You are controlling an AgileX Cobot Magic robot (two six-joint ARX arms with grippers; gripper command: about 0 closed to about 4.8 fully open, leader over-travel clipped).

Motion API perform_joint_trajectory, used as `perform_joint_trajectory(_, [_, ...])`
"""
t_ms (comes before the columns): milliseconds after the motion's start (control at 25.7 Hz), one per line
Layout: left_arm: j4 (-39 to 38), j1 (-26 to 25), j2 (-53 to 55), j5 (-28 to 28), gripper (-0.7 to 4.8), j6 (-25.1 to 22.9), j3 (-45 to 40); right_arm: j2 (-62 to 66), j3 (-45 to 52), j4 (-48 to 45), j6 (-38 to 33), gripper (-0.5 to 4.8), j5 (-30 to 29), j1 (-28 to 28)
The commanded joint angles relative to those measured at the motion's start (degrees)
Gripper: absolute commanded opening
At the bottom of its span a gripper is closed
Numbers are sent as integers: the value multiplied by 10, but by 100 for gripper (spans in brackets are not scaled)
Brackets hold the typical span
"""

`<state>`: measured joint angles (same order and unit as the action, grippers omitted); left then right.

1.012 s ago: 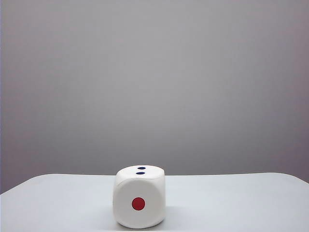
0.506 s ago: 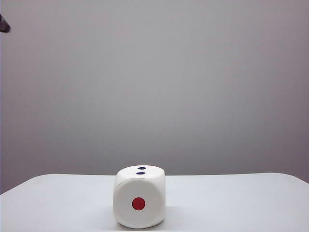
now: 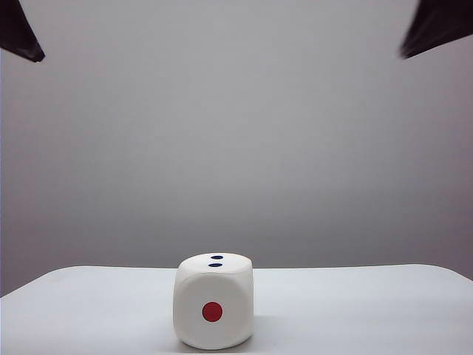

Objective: Pick up the dice on the table and roll the dice.

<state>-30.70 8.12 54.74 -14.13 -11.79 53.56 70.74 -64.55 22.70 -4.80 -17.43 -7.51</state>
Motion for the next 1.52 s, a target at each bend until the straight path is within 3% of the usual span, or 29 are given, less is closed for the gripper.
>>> perform_joint_trajectory(39, [7,1,4,-1,93,-4,3,69,-44,17,0,57,-31,-13])
perform_joint_trajectory(117, [14,1,6,-1,95,-4,3,118,-61,9,0,74,-35,-26])
perform_joint_trajectory(156, [18,2,9,-1,106,-4,3,141,-66,7,0,111,-44,-30])
perform_joint_trajectory(272, [26,3,12,-1,191,-4,3,203,-71,8,-1,213,-72,-53])
perform_joint_trajectory(311, [25,3,14,-2,192,-4,3,218,-71,11,-1,217,-76,-59])
perform_joint_trajectory(428, [22,6,21,-15,192,-5,3,256,-71,14,-9,347,-98,-77])
perform_joint_trajectory(506, [18,6,28,-31,192,-11,2,270,-71,15,-28,479,-110,-87])
perform_joint_trajectory(895, [9,8,56,-33,192,-17,2,333,-70,10,-57,479,-127,-140])
perform_joint_trajectory(1207, [4,8,59,-33,192,-17,2,384,-70,-10,-62,479,-95,-191])
perform_joint_trajectory(1518, [-10,7,60,-33,192,-17,2,423,-70,-17,-99,479,-145,-200])
